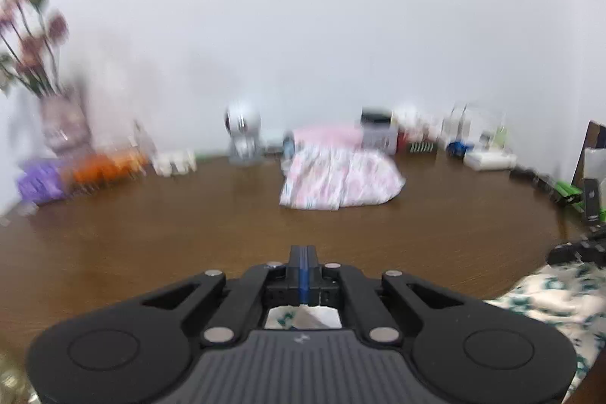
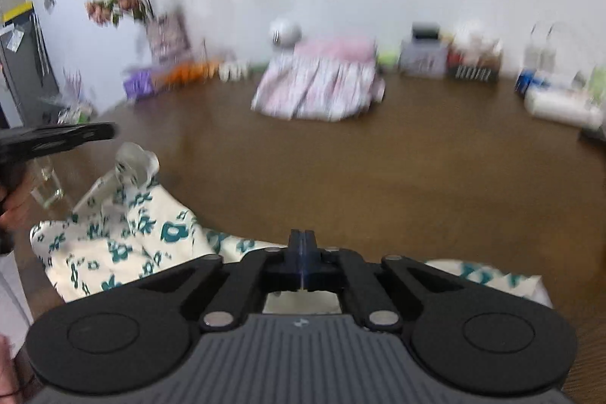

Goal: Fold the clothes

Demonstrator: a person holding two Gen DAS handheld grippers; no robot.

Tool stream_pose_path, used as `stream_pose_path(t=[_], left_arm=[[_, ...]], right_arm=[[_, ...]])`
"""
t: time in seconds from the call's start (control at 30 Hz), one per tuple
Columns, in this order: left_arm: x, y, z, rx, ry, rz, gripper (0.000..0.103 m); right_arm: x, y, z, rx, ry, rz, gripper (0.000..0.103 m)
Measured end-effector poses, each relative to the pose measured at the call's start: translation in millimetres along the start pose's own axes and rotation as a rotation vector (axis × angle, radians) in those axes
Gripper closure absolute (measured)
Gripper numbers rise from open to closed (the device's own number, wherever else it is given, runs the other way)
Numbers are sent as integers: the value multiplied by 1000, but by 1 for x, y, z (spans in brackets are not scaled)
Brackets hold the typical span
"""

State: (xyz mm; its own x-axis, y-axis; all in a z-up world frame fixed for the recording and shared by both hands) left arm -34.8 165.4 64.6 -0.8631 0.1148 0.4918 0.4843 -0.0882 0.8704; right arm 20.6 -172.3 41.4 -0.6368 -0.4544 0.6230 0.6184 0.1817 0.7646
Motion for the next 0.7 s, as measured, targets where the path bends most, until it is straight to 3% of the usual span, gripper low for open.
stream_pose_path(t=[0.07, 0.17, 0.23, 0.27, 0.3, 0.33, 0.4, 0.43, 0.57, 0.67, 0.7], left_arm=[[23, -30, -12, 10, -10, 40, 103], [29, -79, -16, 52, -7, 173, 102], [29, -96, -6, 115, 1, 246, 99], [36, -90, 2, 150, -10, 228, 96], [43, -83, 11, 186, -22, 203, 85], [46, -69, 21, 228, -25, 163, 57], [41, -38, 38, 263, -40, 105, 21], [33, -23, 44, 247, -56, 92, 23], [-48, 12, 45, 101, -3, 214, 30], [-95, 14, 37, 40, -16, 325, 50], [-106, 12, 34, 13, -29, 353, 83]], right_arm=[[17, -7, 1, 19, -3, -36, 103], [25, -20, 2, 43, 32, 13, 103], [21, -26, 5, 68, 32, 57, 101], [19, -28, 7, 79, 31, 76, 99], [20, -27, 6, 74, 29, 75, 98], [21, -25, 4, 67, 26, 71, 91], [26, -16, -4, 35, 25, 46, 65], [24, -10, -9, 24, 34, 38, 55], [9, -1, -22, -45, 74, 72, 56], [-1, -6, -15, -35, 82, 101, 58], [-4, -8, -11, -28, 88, 108, 59]])
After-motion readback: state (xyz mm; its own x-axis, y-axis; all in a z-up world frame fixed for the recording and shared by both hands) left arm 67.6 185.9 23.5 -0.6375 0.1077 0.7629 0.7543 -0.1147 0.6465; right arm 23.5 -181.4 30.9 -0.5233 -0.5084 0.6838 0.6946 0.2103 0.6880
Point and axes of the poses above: each gripper's, at about its wrist camera, not at the fingertips, and x roughly against the way its jaws point, z to its left, y to its top, the point moved 1 cm from there along -x, roughly the way its jaws point, and after that the axes turned 5 degrees about z, right-handed, at the moved point
